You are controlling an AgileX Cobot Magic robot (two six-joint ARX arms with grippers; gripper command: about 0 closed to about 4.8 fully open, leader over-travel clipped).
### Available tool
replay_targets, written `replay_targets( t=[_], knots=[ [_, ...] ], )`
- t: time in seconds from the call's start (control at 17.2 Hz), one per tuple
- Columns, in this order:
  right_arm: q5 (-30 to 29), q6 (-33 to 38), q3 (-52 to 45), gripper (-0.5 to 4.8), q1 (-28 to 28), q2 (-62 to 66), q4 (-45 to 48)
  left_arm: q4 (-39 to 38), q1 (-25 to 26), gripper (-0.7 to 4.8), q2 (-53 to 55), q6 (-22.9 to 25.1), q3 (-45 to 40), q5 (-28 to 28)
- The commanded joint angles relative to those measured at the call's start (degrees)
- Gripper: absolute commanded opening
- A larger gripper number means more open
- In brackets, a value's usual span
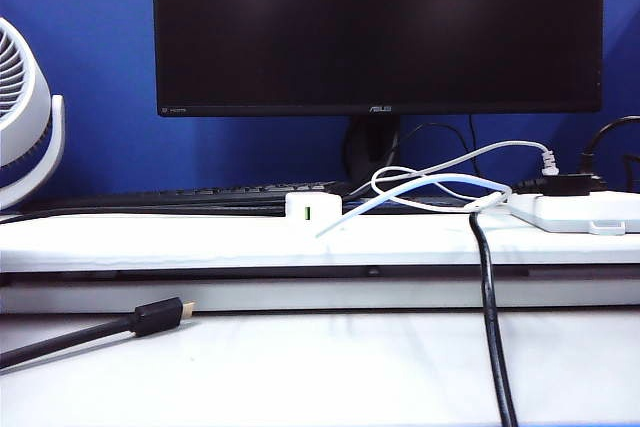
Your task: Pick up the Type-C charging cable and the charging base, insert one end of the Type-C charger into the corresponding slot on the base, and finally place the plugged-in charger back on the table.
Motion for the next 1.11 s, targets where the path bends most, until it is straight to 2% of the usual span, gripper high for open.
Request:
replay_targets(
  t=[0.06, 0.41, 0.47, 0.52, 0.99, 1.05, 1.11],
  knots=[
    [-0.81, 0.02, -0.44, -0.01, -1.75, -0.09, 1.07, 0.76, 0.11, -0.04, -5.46, -0.02, -0.48, -0.42],
    [-0.59, 0.02, -0.46, 0.0, -1.68, -0.09, 0.85, -0.7, 1.6, -0.04, -27.41, -0.02, -1.03, 0.0],
    [-0.61, 0.02, -0.46, -0.01, -1.68, -0.09, 0.48, -0.77, 3.3, -0.04, -30.93, -0.02, -1.03, -0.02],
    [-0.59, 0.02, -0.46, 0.0, -1.66, -0.09, -0.92, -0.81, 7.82, -0.04, -36.02, -0.02, -1.03, -0.02],
    [-0.59, 0.02, -0.46, -0.01, -1.68, -0.09, -3.26, -2.34, 12.46, -0.04, -37.62, -0.02, -2.34, 0.22],
    [-0.57, 0.02, -0.46, 0.0, -1.68, -0.09, -3.28, -4.33, 13.81, -0.04, -37.81, 0.0, -3.89, 0.24],
    [-0.61, 0.02, -0.46, 0.0, -1.7, -0.09, -3.23, -10.19, 14.84, -0.04, -37.81, -0.02, -3.91, 0.22]
  ],
)
